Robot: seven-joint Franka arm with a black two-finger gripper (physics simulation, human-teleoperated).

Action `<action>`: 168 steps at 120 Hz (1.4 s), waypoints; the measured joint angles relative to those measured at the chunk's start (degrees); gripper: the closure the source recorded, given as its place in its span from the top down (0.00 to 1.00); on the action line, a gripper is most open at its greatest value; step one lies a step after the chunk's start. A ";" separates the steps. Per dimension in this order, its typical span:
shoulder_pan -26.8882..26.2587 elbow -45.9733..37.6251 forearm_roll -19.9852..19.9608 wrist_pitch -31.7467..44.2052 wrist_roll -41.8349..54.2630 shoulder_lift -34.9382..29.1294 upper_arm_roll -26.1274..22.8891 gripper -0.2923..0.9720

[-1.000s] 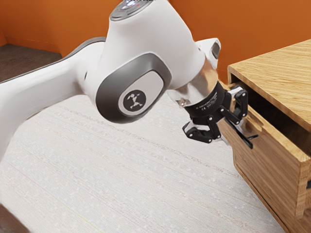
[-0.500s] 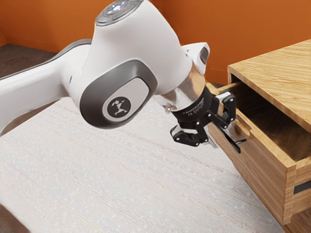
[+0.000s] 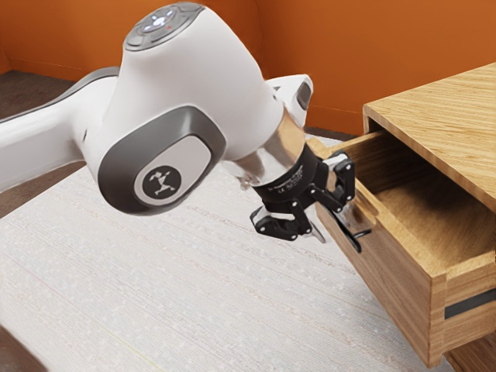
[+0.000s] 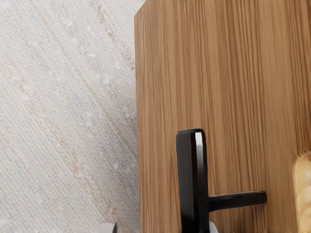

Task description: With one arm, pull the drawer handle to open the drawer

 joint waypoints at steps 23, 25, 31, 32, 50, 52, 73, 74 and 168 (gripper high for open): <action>-0.10 -2.45 0.33 0.05 -0.45 -2.34 0.00 0.34; -0.10 -2.64 0.36 0.06 -0.49 -2.54 0.01 0.34; -0.11 -3.29 0.47 0.08 -0.60 -3.23 0.04 0.34; -0.11 -3.39 0.49 0.08 -0.62 -3.33 0.05 0.34; -0.16 -5.25 0.62 0.12 -0.93 -5.21 0.11 0.34; -0.18 -5.52 0.63 0.12 -0.96 -5.45 0.12 0.34; -0.49 -7.43 1.61 0.10 -1.30 -7.41 0.50 0.34; -0.50 -7.51 1.66 0.10 -1.31 -7.49 0.53 0.34; -3.59 -15.65 4.25 0.49 -3.17 -16.12 3.65 0.34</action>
